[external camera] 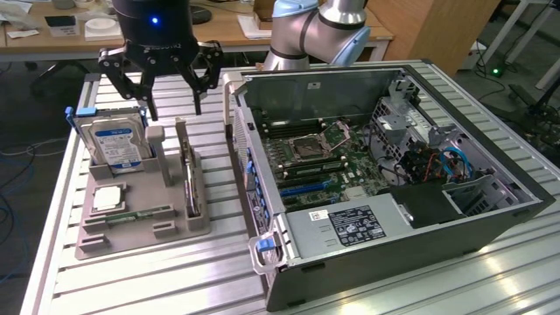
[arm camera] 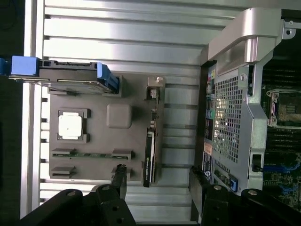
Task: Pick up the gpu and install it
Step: 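Pick up the gpu and move the gpu toward the slot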
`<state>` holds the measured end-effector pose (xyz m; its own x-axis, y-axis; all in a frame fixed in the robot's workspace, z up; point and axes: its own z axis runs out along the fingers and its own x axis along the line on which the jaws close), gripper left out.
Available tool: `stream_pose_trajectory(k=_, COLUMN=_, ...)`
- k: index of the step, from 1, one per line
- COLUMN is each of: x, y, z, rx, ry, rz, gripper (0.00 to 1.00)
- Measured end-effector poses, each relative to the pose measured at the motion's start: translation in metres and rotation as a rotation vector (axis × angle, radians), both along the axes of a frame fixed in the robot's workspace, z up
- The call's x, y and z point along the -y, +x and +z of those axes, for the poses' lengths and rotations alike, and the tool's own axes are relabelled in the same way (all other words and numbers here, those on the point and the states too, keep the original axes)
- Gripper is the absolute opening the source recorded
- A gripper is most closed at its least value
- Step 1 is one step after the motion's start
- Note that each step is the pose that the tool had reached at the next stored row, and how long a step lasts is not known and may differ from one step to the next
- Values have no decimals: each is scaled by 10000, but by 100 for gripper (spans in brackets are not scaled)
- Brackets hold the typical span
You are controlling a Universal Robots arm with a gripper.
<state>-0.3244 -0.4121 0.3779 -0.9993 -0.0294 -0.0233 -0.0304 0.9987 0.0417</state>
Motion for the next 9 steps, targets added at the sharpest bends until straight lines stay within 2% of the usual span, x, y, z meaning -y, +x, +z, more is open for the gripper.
stream_pose_trajectory(k=9, x=-1, y=-1, z=-114, rx=2, ry=-2, rz=-2, gripper=65)
